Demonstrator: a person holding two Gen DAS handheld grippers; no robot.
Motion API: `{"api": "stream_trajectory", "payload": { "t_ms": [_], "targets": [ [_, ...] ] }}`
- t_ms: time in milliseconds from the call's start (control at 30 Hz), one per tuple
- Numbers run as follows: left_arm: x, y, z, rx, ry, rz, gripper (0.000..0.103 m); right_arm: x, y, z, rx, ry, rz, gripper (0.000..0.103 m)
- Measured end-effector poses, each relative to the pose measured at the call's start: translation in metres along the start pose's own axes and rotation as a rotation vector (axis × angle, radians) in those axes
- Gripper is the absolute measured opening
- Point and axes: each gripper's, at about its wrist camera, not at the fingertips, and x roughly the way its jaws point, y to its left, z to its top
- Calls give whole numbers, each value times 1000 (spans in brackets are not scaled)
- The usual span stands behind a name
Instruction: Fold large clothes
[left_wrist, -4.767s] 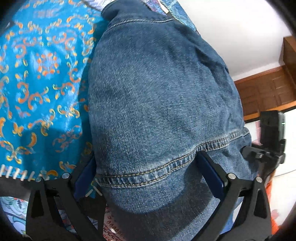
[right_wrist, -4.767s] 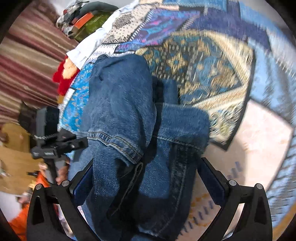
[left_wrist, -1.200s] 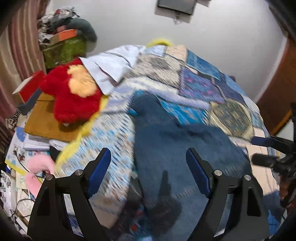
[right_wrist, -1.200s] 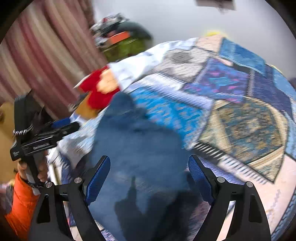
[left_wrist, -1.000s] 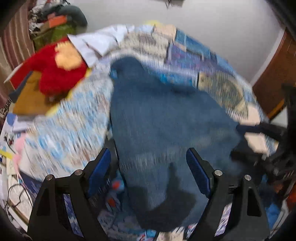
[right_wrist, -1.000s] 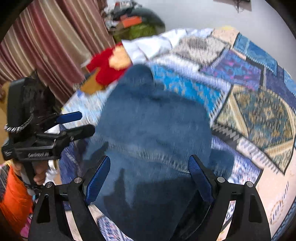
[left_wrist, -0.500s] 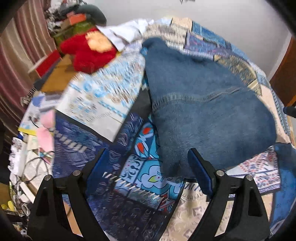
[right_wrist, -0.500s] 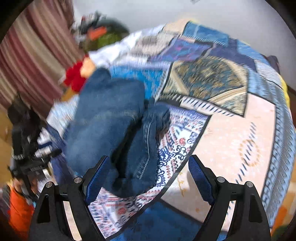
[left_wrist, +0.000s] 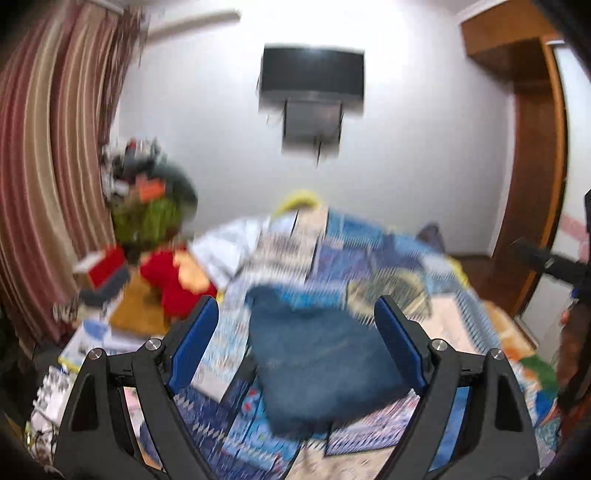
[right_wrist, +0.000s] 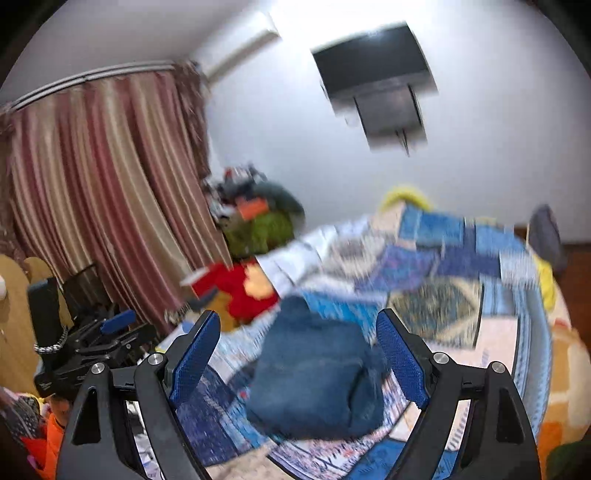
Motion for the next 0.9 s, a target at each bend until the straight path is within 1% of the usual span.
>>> {"api": "stream_trajectory", "payload": {
  "t_ms": [67, 133, 300, 433, 500, 567, 633, 767, 900],
  "targets": [
    [-22, -10, 7, 3, -69, -4, 87, -21, 20, 4, -34, -57, 4, 85],
    [-39, -18, 9, -1, -115, -10, 87, -37, 36, 5, -61, -104, -2, 85],
    [-69, -32, 4, 7, -193, 4, 87, -63, 65, -2, -105, -170, -30, 85],
    [-79, -37, -4, 2, -209, 14, 87, -71, 86, -14, -147, -173, -57, 85],
    [-81, -39, -7, -2, -203, 16, 90, -73, 91, -20, -156, -168, -83, 86],
    [-80, -40, -9, -6, -195, 27, 97, -74, 91, -25, -155, -160, -100, 99],
    [-79, -39, -10, -15, -194, 32, 103, -76, 92, -28, -157, -163, -127, 103],
    [-77, -40, -12, -22, -185, 33, 103, -75, 91, -32, -157, -152, -166, 103],
    [-75, -41, -14, -29, -176, 23, 103, -70, 87, -33, -160, -133, -176, 103]
  ]
}}
